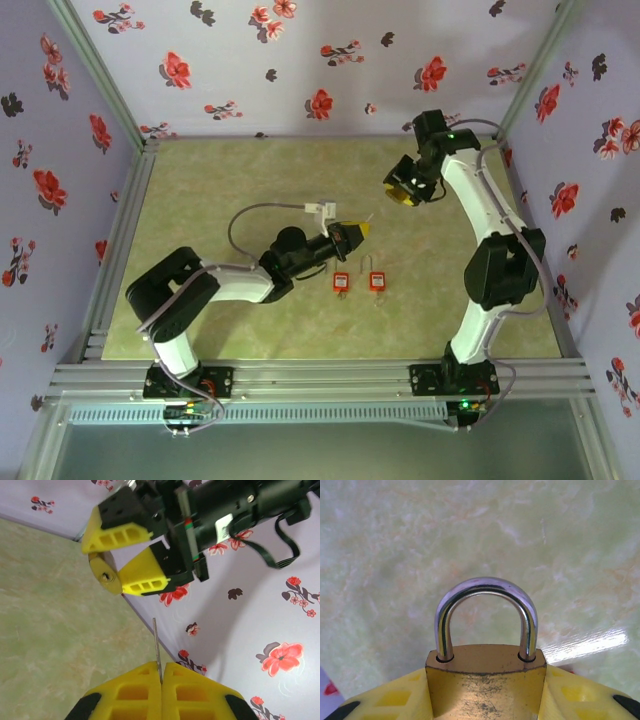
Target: Unlock with the key
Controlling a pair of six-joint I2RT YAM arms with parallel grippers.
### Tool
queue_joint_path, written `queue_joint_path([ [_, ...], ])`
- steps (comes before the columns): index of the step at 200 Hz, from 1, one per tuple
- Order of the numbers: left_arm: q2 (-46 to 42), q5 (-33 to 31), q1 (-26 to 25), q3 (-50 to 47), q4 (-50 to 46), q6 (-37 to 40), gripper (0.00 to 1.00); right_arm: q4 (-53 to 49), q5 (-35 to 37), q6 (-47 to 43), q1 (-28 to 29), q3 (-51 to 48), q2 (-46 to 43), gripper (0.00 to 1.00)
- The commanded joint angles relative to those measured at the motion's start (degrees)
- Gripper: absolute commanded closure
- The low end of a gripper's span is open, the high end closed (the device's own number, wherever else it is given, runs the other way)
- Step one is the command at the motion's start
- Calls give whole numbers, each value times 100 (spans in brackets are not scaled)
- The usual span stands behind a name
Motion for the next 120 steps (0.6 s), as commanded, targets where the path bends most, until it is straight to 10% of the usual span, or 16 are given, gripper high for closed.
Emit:
queue_joint_path([
  [1, 218, 346, -36, 330, 332, -219, 100, -83, -395, 202, 22, 148, -168, 76],
  [120, 856, 31, 93, 558, 749, -1145, 100, 187, -567, 429, 326, -274, -550, 78],
])
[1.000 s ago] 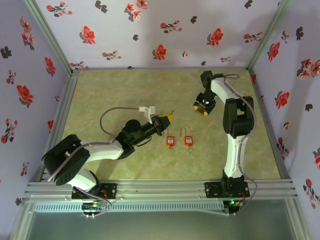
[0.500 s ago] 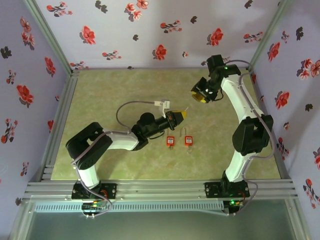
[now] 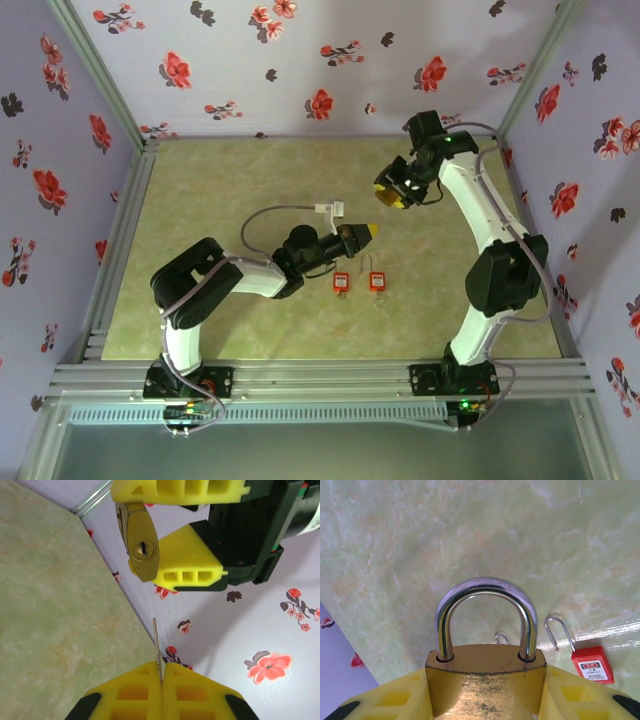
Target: Unlock with the key
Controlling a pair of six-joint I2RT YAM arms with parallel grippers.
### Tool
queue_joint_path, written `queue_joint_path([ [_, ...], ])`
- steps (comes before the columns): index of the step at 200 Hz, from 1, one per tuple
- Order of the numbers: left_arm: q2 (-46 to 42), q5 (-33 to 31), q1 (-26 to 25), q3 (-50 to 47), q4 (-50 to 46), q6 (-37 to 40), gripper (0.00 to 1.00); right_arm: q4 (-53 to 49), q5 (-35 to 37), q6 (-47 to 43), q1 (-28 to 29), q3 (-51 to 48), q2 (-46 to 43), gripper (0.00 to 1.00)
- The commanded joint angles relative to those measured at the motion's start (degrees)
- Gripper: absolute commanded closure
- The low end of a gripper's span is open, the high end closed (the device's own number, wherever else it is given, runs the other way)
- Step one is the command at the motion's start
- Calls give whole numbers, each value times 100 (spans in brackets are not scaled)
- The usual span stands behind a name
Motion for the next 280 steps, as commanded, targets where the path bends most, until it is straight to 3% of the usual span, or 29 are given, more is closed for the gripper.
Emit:
queue_joint_path([
  [1, 67, -103, 62, 120, 488, -203, 100, 167, -130, 122, 46, -130, -280, 78],
  [280, 202, 27, 310, 80, 628, -589, 100, 682, 17, 143, 274, -642, -378, 80],
])
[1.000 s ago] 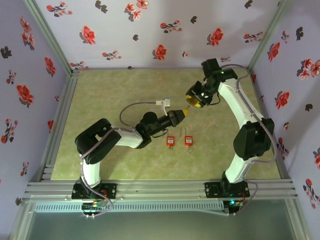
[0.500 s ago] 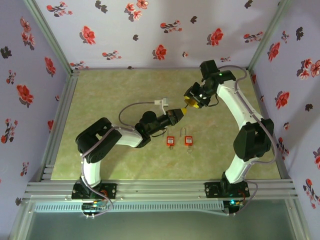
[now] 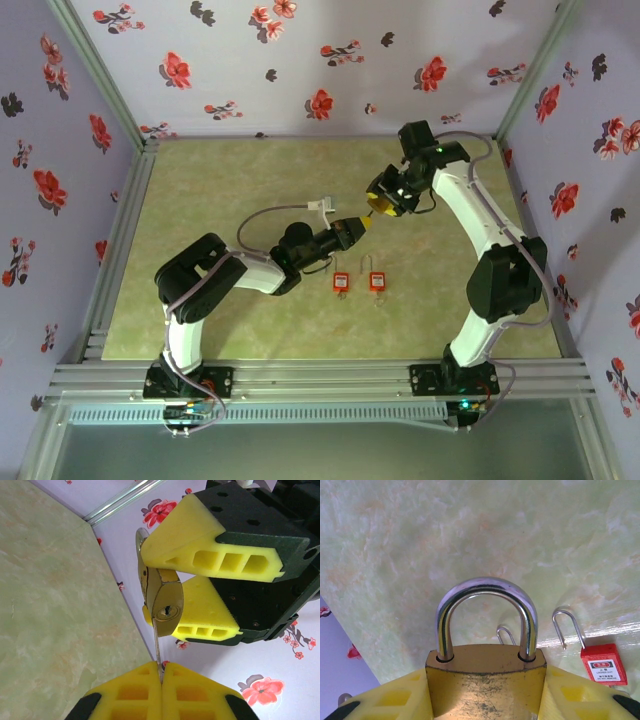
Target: Unlock with the key
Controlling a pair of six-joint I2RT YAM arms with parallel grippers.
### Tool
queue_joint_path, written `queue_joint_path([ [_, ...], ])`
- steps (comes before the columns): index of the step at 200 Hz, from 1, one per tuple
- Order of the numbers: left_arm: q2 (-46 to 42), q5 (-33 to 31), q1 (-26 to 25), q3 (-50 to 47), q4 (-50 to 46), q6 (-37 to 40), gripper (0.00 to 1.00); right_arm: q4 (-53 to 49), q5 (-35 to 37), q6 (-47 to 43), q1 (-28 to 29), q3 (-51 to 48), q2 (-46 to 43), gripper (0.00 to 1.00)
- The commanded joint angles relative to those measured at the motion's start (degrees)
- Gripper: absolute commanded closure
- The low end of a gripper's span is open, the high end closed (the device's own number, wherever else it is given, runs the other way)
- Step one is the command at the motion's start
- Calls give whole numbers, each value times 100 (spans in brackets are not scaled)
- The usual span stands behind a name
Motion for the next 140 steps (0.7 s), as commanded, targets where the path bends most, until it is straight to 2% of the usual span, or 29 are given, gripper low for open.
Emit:
queue_joint_path([
  [1, -34, 67, 32, 78, 304, 33, 100, 157, 89, 43, 40, -6, -175, 80],
  [53, -91, 66, 57, 0, 307, 28, 100, 279, 63, 32, 64, 207, -44, 80],
  [140, -51, 112, 75, 58, 307, 27, 100, 437, 30, 51, 151, -179, -168, 80],
])
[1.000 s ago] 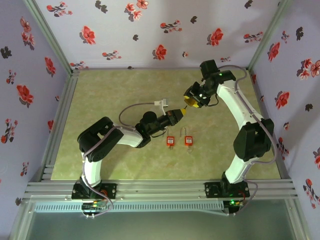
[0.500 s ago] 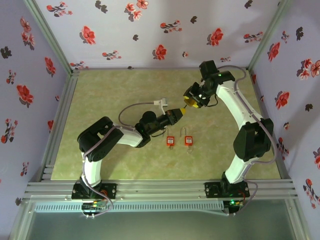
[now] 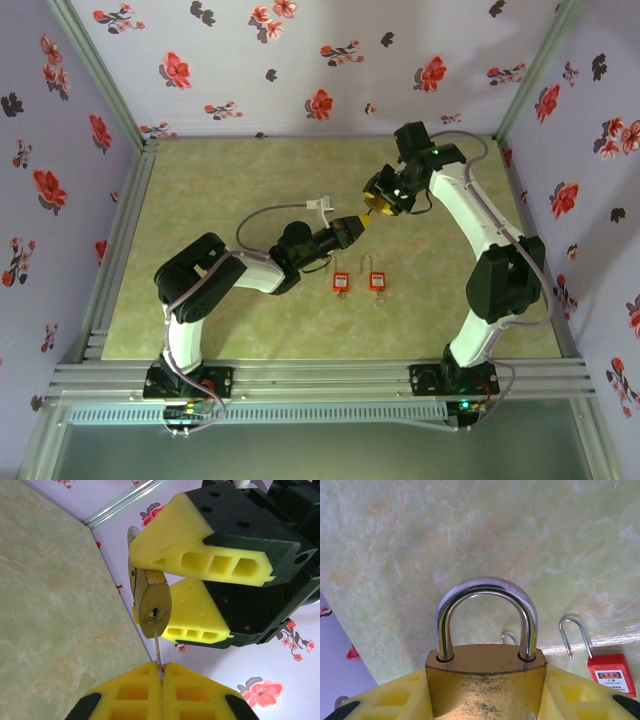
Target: Unlock with the key
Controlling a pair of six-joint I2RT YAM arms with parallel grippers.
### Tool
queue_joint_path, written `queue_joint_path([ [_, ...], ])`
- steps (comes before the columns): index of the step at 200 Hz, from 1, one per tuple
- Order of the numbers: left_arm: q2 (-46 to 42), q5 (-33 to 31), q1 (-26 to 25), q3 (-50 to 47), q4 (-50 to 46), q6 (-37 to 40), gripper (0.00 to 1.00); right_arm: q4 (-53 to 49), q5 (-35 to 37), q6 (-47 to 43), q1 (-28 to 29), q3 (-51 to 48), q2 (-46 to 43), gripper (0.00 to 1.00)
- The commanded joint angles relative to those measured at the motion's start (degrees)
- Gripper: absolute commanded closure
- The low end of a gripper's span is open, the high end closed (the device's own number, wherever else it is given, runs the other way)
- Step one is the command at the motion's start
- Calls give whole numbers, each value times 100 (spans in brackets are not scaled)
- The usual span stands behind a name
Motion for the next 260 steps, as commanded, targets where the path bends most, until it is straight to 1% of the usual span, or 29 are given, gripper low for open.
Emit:
queue_joint_path([
  [1, -51, 106, 38, 58, 248, 25, 100, 154, -52, 53, 32, -70, -168, 80],
  [135, 12, -52, 179, -130, 252, -327, 100, 335, -76, 89, 136, -237, -334, 81],
  [182, 12, -224, 240, -175, 261, -485, 100, 486, -130, 149, 160, -319, -387, 81],
  [220, 64, 134, 230, 287, 270, -533, 100, 563, -106, 178, 213, -395, -396, 81],
  [236, 23, 259, 219, 298, 279, -539, 100, 522, -41, 144, 213, -353, -405, 81],
  [260, -17, 282, 214, 230, 284, -553, 100, 520, -73, 131, 215, -325, -367, 81],
])
